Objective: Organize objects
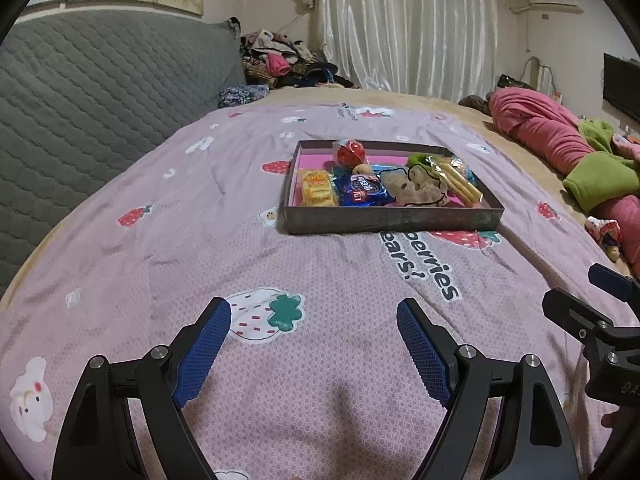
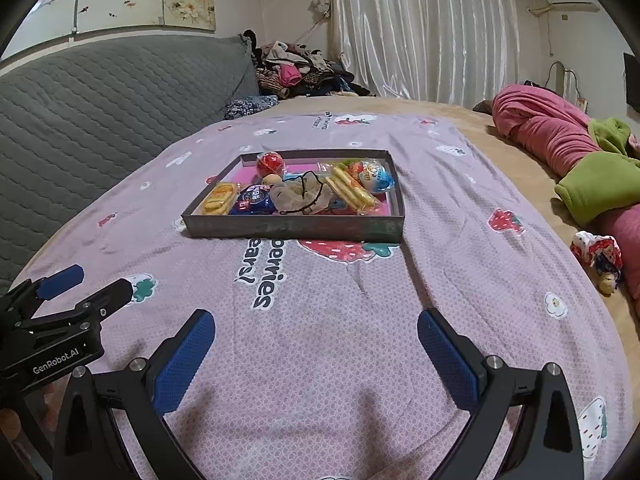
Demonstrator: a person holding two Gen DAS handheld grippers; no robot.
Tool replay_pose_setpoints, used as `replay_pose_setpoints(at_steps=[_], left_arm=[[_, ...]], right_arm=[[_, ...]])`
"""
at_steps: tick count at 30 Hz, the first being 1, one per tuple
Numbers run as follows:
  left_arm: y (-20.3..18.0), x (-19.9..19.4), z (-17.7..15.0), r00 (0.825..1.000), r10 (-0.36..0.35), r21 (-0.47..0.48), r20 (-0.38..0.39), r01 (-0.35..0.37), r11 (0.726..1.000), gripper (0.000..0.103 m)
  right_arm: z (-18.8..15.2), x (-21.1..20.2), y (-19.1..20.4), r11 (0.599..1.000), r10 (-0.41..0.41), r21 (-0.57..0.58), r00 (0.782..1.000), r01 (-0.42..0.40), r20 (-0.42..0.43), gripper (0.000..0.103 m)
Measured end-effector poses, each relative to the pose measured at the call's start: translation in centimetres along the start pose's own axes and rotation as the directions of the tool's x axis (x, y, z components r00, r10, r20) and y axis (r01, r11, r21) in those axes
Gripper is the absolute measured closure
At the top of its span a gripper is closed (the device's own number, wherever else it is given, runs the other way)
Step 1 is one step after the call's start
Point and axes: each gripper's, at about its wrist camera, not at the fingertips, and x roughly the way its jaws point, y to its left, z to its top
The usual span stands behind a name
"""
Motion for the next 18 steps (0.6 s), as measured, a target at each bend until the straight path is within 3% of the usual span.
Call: replay_pose_setpoints(at_steps=[18], left_arm=[[-0.19, 0.40, -0.39, 1.000, 0.001, -0.005, -0.013, -0.001, 1.000, 0.017]], right_arm=[[-0.16, 0.18, -0.06, 1.000, -0.001, 0.011, 1.000, 0.002, -0.017, 0.001]])
